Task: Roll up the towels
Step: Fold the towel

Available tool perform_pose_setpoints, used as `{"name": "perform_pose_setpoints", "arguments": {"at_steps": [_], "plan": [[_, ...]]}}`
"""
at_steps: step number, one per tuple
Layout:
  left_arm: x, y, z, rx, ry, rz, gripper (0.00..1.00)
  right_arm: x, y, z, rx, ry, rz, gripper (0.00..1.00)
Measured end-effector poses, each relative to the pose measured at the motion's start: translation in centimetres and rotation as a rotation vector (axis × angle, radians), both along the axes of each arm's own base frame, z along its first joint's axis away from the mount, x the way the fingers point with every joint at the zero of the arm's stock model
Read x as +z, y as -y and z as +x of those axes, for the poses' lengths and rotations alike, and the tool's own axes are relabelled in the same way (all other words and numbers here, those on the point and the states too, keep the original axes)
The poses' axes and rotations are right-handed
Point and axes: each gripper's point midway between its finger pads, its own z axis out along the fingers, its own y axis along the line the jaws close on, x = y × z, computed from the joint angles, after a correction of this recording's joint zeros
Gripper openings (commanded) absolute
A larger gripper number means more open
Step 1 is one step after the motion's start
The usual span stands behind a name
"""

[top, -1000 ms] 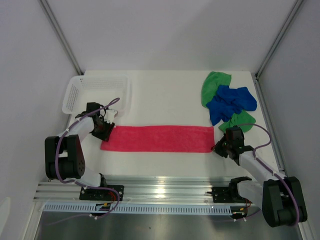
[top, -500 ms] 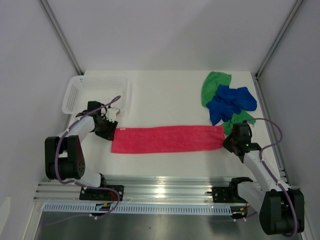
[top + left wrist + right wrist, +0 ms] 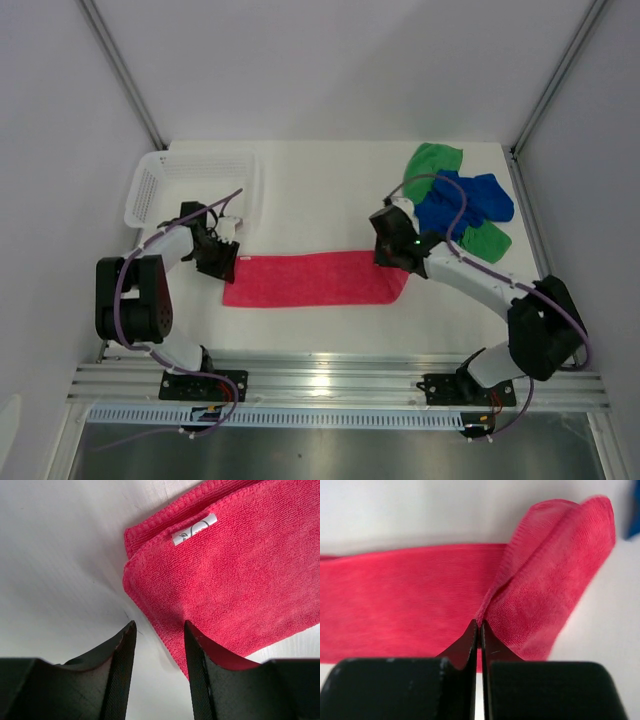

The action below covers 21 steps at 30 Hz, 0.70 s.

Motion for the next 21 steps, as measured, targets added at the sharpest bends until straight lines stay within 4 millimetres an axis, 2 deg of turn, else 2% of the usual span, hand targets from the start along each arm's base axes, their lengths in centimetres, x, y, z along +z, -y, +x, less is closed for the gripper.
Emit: {"name": "perform_pose_setpoints", "arguments": {"at_steps": [6,12,15,21], "plan": [[-0.3,0.3,-0.1,0.003,-0.014,-0.015,0.45,-0.3,-11.3,-0.7,0.229,-0.002,-0.014,0.0],[-0.4,0.6,-0.1,-0.001,-0.016,-0.032,0.44,-1.0,-20.3,-2.5,0.385,0.0,0.001,0.0],[-0.4,0.8,-0.1,-0.004,-0.019,-0.045,0.43,-0.9,-23.3,-3.6,0.434,0.005,0.026,0.0],[-0.4,1.1,0.0,-0.008,-0.027,-0.064,0.41,-0.1,-26.7,-4.1,0.467,0.019,0.089,0.0]]}}
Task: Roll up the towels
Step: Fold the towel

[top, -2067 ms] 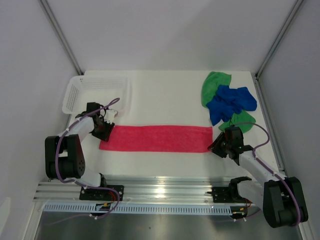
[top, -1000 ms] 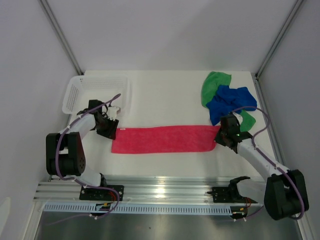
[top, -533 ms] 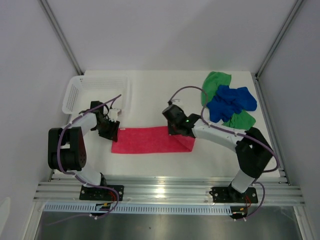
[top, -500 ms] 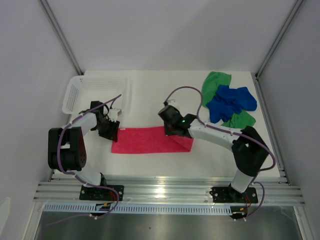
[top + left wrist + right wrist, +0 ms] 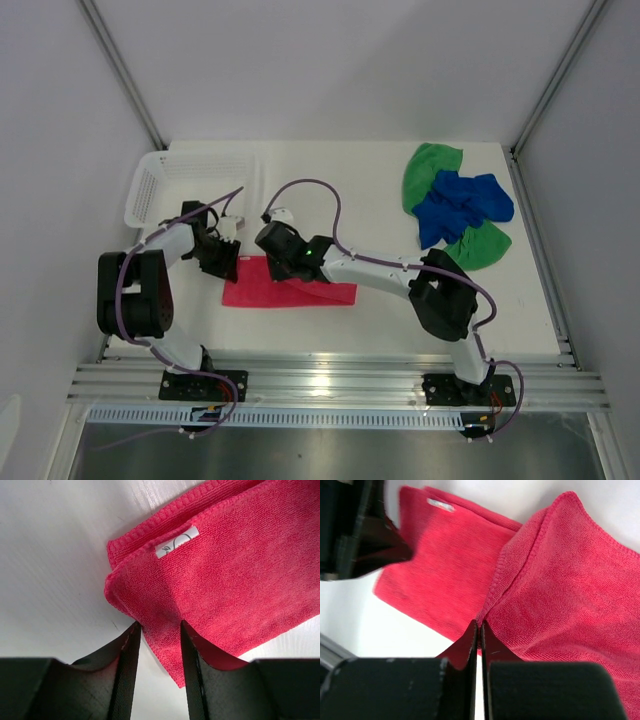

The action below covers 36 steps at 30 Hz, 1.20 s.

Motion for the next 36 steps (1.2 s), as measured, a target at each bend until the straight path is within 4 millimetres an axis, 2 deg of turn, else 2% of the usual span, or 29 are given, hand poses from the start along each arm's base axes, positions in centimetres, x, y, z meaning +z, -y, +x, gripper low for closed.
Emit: {"name": "perform_pose_setpoints", "arguments": {"at_steps": [5,15,20,23,24,27,34,36], "plan": [[0.0,0.1,0.1,-0.001,-0.006,-0.007,0.38,0.1,-2.5,-0.3,0.022,-0.018,0.057,0.0],[-0.1,0.3,0.1,-0.004,-0.011,-0.018,0.3,-2.0,-6.4,-4.6,0.122,-0.109,0.109,0.0],[-0.1,0.4,0.0,-0.006,-0.016,-0.026,0.28,-1.3,-8.3,-5.8,0.158,-0.119,0.151,0.0],[-0.1,0.4,0.0,-0.006,-0.017,-0.026,0.31,-1.0,-8.7,-5.9,0.16,-0.12,0.169,0.0],[-0.1,0.4,0.0,-0.006,-0.017,-0.026,0.36,-1.0,-8.8,-6.0,0.159,-0.12,0.17,0.0],[-0.1,0.6,-0.1,0.001,-0.021,-0.035,0.43,-1.0,-8.7,-5.8,0.154,-0.117,0.17,0.0],[0.1,0.4,0.1,0.004,-0.018,-0.025,0.45,-0.9,-8.9,-5.5,0.154,-0.129,0.193,0.0],[0.1,0.3,0.1,0.008,-0.018,-0.022,0.46,-1.2,-9.3,-5.6,0.156,-0.143,0.207,0.03]]}}
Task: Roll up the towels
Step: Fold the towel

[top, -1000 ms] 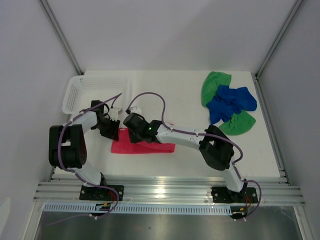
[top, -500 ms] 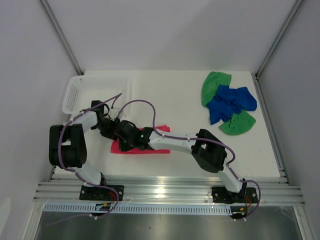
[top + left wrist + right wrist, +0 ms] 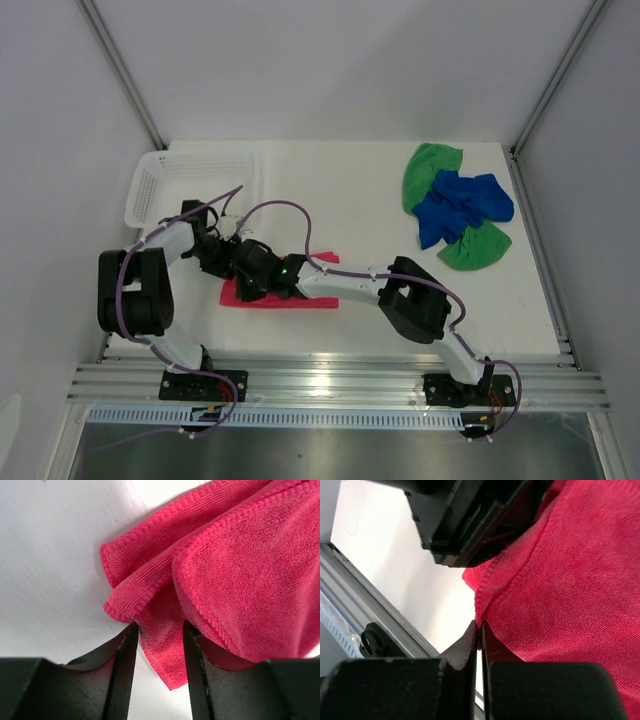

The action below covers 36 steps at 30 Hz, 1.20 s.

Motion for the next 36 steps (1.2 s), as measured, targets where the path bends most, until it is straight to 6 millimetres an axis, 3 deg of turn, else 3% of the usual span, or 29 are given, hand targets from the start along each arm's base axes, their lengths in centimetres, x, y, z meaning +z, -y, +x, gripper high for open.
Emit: {"name": "perform_pose_setpoints", "arguments": {"at_steps": [4,5,10,16,20,23,26,29,32,36], "plan": [[0.0,-1.2,0.1,0.031,0.004,0.029,0.48,-2.0,-0.4,-0.4,0.002,-0.041,-0.006,0.17],[0.0,-1.6,0.1,0.041,0.005,0.037,0.48,-2.4,-0.4,-0.4,0.004,-0.054,-0.008,0.26],[0.3,-3.0,0.3,0.07,0.018,0.084,0.49,-3.8,-0.7,-0.8,0.023,-0.096,-0.008,0.48],[2.0,-3.3,0.8,0.075,0.083,0.105,0.51,-2.6,-1.3,-1.0,0.084,-0.058,0.025,0.6],[4.0,-2.5,1.3,0.05,0.161,0.065,0.51,0.3,0.0,-1.0,0.098,-0.004,0.05,0.61],[4.6,-1.8,1.3,0.023,0.183,0.052,0.51,3.3,2.3,-0.8,0.074,0.037,0.074,0.6],[4.5,-0.4,1.2,-0.026,0.179,0.044,0.5,6.3,6.2,0.0,0.015,0.073,0.097,0.54],[4.0,0.9,1.0,-0.071,0.164,0.039,0.49,7.1,10.8,1.8,-0.083,0.086,0.099,0.45],[3.0,2.0,0.9,-0.106,0.125,0.039,0.49,5.2,15.5,3.7,-0.19,0.067,0.051,0.45],[1.9,2.0,1.4,-0.11,0.083,0.08,0.48,0.0,21.7,4.9,-0.304,0.006,-0.071,0.49]]}}
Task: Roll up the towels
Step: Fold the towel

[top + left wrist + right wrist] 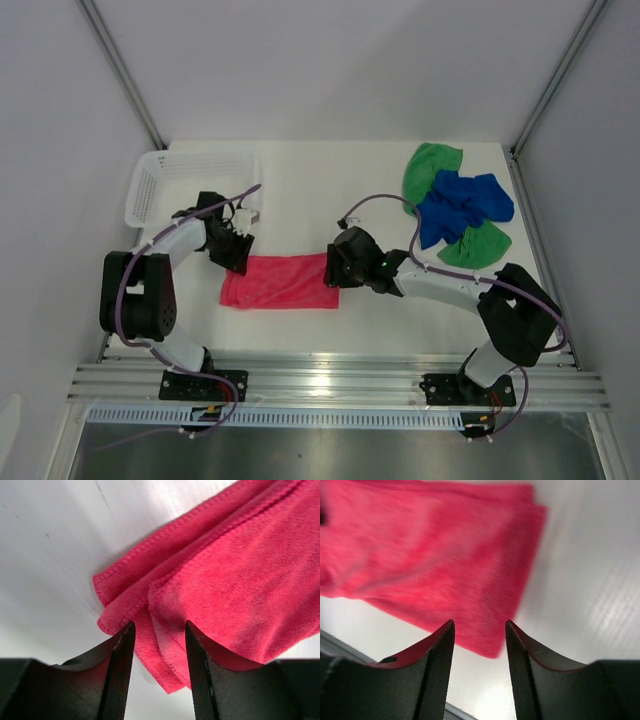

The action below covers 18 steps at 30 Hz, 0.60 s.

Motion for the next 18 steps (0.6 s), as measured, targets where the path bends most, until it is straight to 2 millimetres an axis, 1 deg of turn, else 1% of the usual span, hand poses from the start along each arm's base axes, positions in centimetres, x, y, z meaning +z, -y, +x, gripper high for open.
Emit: {"name": "perform_pose_setpoints", "arguments": {"at_steps": [3,5,6,7,14,15,17,18], "plan": [[-0.5,-0.4,0.3,0.015,-0.012,0.026,0.47,-2.9,2.4,-0.8,-0.021,-0.058,-0.055,0.5],[-0.5,-0.3,0.2,0.014,-0.015,0.021,0.46,-4.0,3.2,-1.2,-0.021,-0.088,-0.064,0.5],[-0.5,-0.2,0.2,0.012,-0.016,0.017,0.42,-4.3,3.5,-1.4,-0.021,-0.097,-0.066,0.5],[-0.5,-0.2,0.2,0.01,-0.016,0.015,0.41,-4.5,3.5,-1.4,-0.019,-0.103,-0.062,0.5],[-1.1,0.8,-0.3,-0.008,-0.054,-0.03,0.24,-5.8,2.5,-1.2,-0.005,-0.143,-0.006,0.48],[-1.2,0.9,-0.4,-0.009,-0.06,-0.033,0.17,-5.9,2.3,-1.2,-0.003,-0.148,0.005,0.48],[-1.5,1.0,-0.5,-0.009,-0.069,-0.035,0.09,-5.9,2.0,-1.1,-0.002,-0.149,0.021,0.45],[-1.5,1.0,-0.5,-0.009,-0.072,-0.036,0.01,-5.9,1.9,-1.0,-0.004,-0.151,0.032,0.43]]}}
